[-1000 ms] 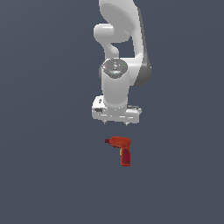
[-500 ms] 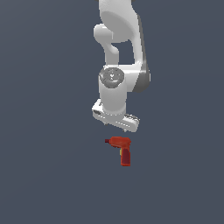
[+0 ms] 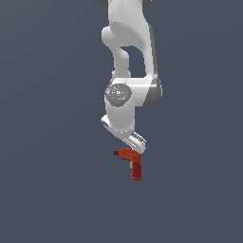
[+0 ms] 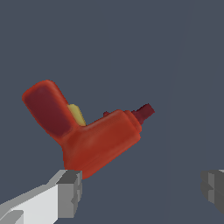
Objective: Pick up the object and move it to a goal position.
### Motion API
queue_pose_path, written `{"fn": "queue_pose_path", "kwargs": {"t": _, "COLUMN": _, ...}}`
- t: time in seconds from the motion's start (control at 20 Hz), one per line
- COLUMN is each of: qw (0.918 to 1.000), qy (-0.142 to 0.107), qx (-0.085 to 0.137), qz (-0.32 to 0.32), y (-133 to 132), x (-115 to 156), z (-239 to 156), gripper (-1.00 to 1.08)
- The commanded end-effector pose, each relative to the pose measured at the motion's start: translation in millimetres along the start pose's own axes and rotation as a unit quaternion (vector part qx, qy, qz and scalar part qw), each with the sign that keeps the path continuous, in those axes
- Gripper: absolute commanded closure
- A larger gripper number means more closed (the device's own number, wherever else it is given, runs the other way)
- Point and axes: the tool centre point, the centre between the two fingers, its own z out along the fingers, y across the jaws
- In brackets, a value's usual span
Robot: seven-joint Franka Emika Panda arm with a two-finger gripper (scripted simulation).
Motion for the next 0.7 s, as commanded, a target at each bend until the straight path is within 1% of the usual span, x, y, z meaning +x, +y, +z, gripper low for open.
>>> {"fn": "queue_pose_path", "kwargs": {"t": 0.0, "qw": 0.9993, "qy": -0.004, "qx": 0.0, "qz": 0.039, "y": -1, "x": 2, "z": 5, "gripper": -1.0}}
{"fn": "queue_pose_path", "kwargs": {"t": 0.15, "qw": 0.9965, "qy": -0.008, "qx": 0.001, "qz": 0.083, "y": -3, "x": 5, "z": 11, "gripper": -1.0}}
{"fn": "queue_pose_path", "kwargs": {"t": 0.3, "qw": 0.9917, "qy": -0.012, "qx": 0.0, "qz": 0.128, "y": -4, "x": 8, "z": 17, "gripper": -1.0}}
{"fn": "queue_pose_path", "kwargs": {"t": 0.45, "qw": 0.9849, "qy": -0.016, "qx": 0.0, "qz": 0.172, "y": -6, "x": 11, "z": 24, "gripper": -1.0}}
{"fn": "queue_pose_path", "kwargs": {"t": 0.65, "qw": 0.9729, "qy": -0.021, "qx": -0.001, "qz": 0.23, "y": -8, "x": 14, "z": 32, "gripper": -1.0}}
